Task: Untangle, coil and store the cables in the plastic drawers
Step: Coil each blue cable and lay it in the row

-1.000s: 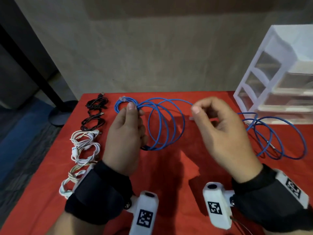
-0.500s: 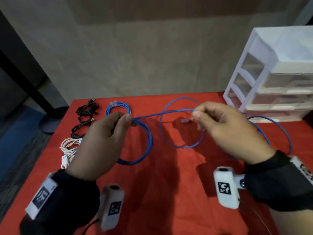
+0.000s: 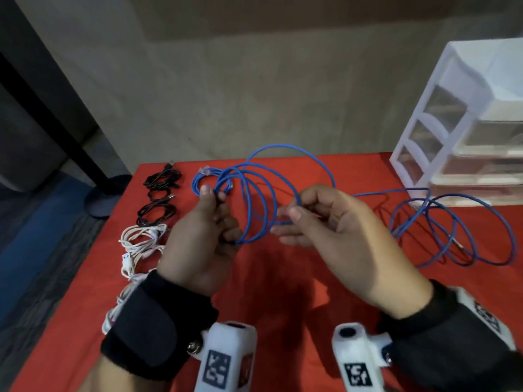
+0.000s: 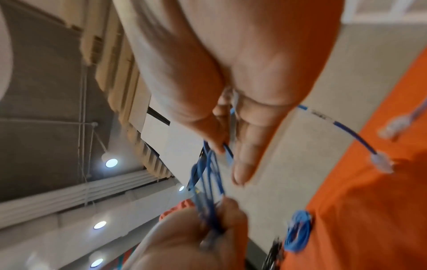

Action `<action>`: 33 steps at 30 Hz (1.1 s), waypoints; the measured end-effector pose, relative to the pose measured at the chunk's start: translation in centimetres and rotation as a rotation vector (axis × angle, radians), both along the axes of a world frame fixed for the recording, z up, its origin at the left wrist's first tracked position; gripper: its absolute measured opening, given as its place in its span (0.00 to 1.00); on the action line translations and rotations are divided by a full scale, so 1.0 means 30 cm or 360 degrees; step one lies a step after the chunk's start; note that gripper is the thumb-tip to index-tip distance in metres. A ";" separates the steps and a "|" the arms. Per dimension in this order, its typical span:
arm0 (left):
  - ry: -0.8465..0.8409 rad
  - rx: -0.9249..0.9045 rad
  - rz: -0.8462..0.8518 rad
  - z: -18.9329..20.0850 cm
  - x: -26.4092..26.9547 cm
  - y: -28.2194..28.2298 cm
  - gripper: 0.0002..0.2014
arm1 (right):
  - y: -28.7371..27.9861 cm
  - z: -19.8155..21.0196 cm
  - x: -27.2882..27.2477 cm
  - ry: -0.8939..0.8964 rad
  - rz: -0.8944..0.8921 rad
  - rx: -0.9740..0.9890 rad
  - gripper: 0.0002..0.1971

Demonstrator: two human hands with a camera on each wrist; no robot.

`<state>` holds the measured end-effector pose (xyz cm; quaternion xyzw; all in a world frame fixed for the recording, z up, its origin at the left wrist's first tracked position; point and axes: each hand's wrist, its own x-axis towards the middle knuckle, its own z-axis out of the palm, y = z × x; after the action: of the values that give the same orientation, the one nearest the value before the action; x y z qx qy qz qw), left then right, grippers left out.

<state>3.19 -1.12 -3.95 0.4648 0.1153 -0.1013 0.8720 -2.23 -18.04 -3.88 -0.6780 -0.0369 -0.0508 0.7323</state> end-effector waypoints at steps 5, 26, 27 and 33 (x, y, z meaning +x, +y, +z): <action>0.0183 -0.0097 -0.0287 -0.022 -0.017 -0.013 0.17 | 0.055 -0.028 -0.022 -0.0145 0.0008 0.0189 0.05; -0.1069 0.1137 0.0012 -0.007 -0.065 -0.034 0.20 | 0.001 0.005 -0.014 -0.0256 0.0086 -0.0720 0.08; -0.1019 0.1033 -0.0059 0.001 -0.071 -0.041 0.20 | -0.006 0.003 -0.009 -0.0265 0.0081 -0.0682 0.06; -0.0589 0.0347 -0.0736 0.067 -0.090 -0.012 0.19 | -0.053 0.026 -0.005 -0.0234 0.0196 -0.0341 0.10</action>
<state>0.49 -1.49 -1.93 0.5801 -0.1439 -0.1975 0.7770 -2.37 -19.62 -3.11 -0.7433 -0.1373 -0.0509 0.6527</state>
